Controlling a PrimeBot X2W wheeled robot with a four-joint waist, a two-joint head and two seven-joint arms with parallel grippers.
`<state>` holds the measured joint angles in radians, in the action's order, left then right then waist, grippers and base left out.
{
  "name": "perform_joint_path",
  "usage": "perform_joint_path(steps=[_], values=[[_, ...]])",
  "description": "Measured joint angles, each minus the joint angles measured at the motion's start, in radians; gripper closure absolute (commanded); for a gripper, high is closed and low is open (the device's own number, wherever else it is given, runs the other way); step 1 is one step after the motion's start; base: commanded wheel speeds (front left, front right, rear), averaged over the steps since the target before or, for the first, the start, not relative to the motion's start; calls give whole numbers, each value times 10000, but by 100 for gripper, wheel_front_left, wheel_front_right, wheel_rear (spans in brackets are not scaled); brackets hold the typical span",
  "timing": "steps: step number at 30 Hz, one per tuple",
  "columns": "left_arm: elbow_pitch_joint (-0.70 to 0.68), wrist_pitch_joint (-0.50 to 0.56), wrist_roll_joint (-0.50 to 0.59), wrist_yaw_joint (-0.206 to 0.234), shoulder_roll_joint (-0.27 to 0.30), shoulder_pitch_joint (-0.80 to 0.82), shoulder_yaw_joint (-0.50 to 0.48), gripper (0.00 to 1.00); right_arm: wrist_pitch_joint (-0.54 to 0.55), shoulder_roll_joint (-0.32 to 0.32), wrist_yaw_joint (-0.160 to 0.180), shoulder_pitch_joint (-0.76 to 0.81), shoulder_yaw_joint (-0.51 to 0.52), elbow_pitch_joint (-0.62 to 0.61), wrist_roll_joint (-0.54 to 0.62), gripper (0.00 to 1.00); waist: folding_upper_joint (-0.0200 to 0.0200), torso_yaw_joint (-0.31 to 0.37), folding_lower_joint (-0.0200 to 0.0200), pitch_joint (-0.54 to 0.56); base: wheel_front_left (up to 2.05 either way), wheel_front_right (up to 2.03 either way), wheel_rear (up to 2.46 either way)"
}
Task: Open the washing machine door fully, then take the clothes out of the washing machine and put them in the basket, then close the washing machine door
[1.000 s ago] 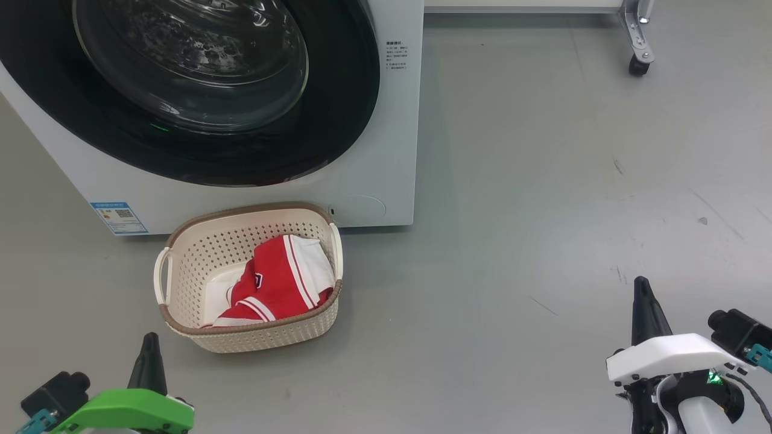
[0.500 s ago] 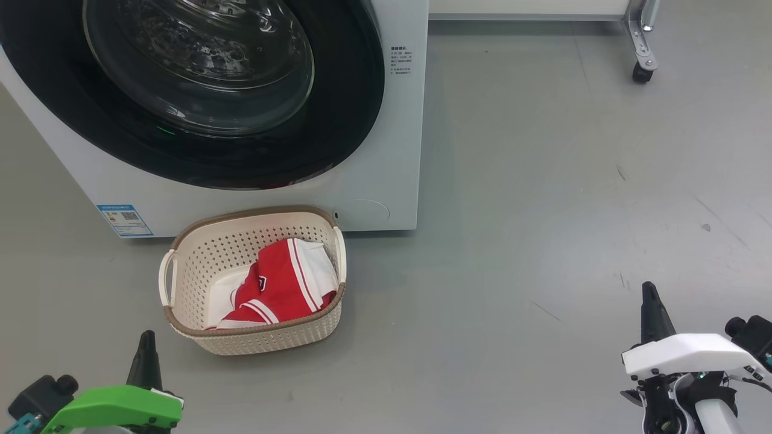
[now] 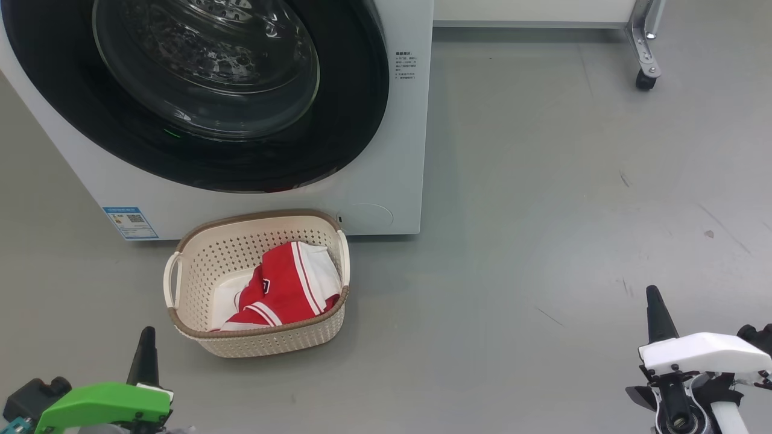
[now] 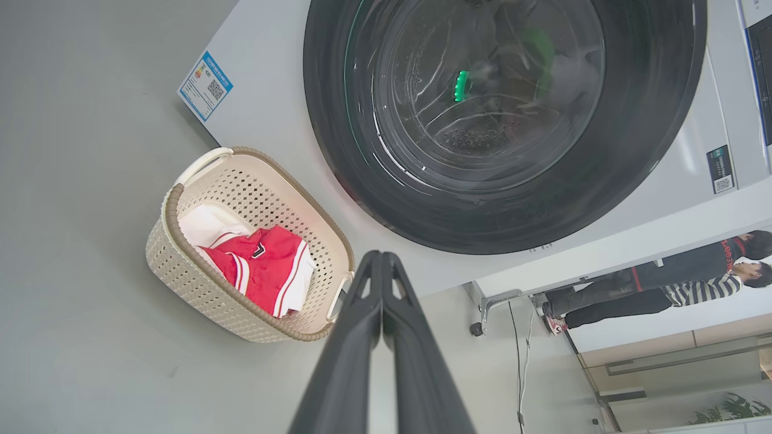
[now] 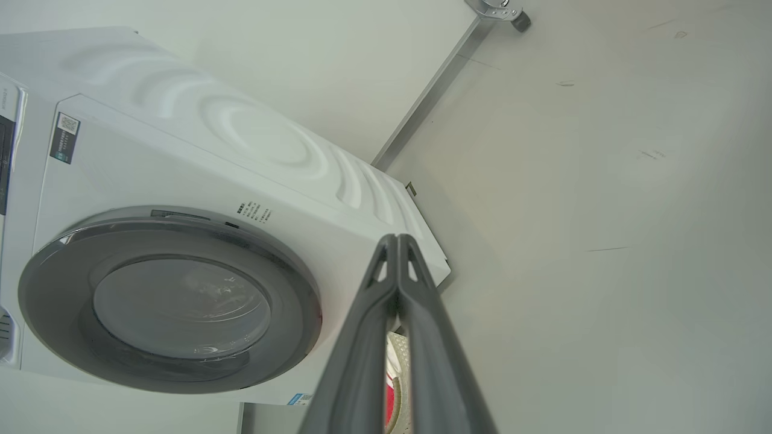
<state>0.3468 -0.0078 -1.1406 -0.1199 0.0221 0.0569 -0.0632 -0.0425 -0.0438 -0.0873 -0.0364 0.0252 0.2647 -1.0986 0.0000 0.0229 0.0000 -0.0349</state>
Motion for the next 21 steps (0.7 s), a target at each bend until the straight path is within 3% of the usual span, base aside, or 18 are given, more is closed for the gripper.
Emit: perform_joint_path(steps=[21], values=[[-330, 686, -2374, 0, 8, 17, -134, 100, 700, -19, -163, -155, 441, 56, -2777, 100, 0, -124, 0, 176, 0, 0, 0]])
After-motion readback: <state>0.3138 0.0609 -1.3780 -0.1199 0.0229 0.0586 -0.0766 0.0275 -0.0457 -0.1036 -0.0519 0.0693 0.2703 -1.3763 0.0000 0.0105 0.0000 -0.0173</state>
